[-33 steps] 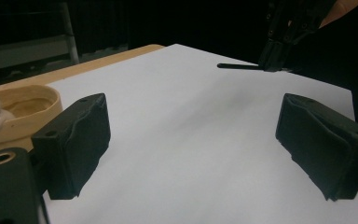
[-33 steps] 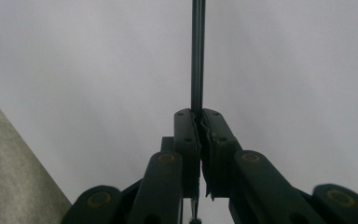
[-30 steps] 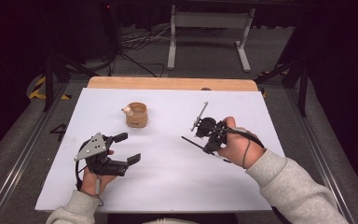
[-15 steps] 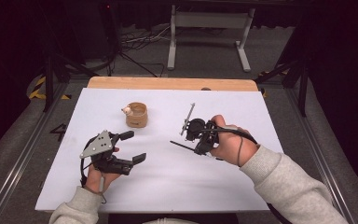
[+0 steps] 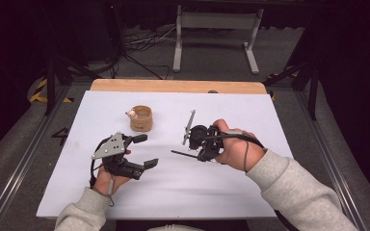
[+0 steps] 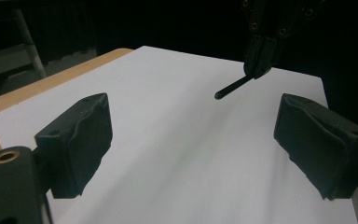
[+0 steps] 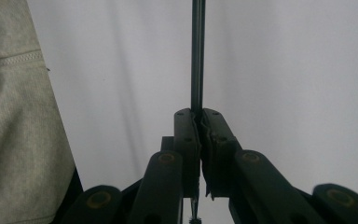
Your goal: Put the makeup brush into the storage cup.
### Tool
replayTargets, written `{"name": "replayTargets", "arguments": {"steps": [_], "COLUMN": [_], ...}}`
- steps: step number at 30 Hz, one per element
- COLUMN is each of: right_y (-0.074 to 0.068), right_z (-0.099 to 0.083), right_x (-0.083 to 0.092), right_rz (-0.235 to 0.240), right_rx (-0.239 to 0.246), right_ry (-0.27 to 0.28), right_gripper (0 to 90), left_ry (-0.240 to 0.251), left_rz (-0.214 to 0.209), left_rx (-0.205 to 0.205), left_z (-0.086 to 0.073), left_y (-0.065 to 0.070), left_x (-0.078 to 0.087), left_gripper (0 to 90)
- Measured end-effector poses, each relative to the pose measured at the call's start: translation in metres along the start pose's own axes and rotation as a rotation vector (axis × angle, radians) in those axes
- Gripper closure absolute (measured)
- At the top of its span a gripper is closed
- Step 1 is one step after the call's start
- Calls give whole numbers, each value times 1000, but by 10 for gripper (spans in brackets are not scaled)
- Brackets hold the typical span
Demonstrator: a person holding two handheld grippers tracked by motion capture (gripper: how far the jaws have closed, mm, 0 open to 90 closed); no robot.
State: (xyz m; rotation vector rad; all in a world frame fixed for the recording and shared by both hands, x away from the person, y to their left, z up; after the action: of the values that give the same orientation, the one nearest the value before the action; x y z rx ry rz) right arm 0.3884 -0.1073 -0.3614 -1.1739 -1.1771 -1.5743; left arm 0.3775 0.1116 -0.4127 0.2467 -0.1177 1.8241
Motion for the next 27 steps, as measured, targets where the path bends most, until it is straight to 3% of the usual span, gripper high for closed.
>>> {"name": "replayTargets", "arguments": {"steps": [9, 14, 20, 27], "right_y": [-5, -8, -10, -11], "right_z": [4, 7, 10, 12], "right_x": [0, -2, -2, -2], "right_rz": [0, 6, 5, 5], "right_rx": [59, 90, 96, 112], "right_ry": [4, 2, -2, -5], "right_gripper": [855, 855, 855, 855], "left_ry": [-18, -29, -33, -81], "left_rz": [-42, -72, -115, -177], "left_rx": [-11, 19, 17, 3], "left_z": [0, -1, 1, 0], "left_y": [2, 0, 0, 5], "left_x": [-5, -5, -9, -17], "left_gripper": [131, 112, 125, 174]}}
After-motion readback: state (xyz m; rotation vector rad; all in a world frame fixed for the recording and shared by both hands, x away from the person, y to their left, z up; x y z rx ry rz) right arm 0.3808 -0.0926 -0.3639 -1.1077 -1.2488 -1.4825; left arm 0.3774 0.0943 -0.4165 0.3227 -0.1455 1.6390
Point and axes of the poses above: each handheld gripper's, and its own axes: x roughly backward along the jaws, z roughly out of its top, y roughly to its right, the point moved 5 cm from there along -x, roughly forward along the jaws, and after that the axes turned 8 degrees about -z, right-handed, at the moved point
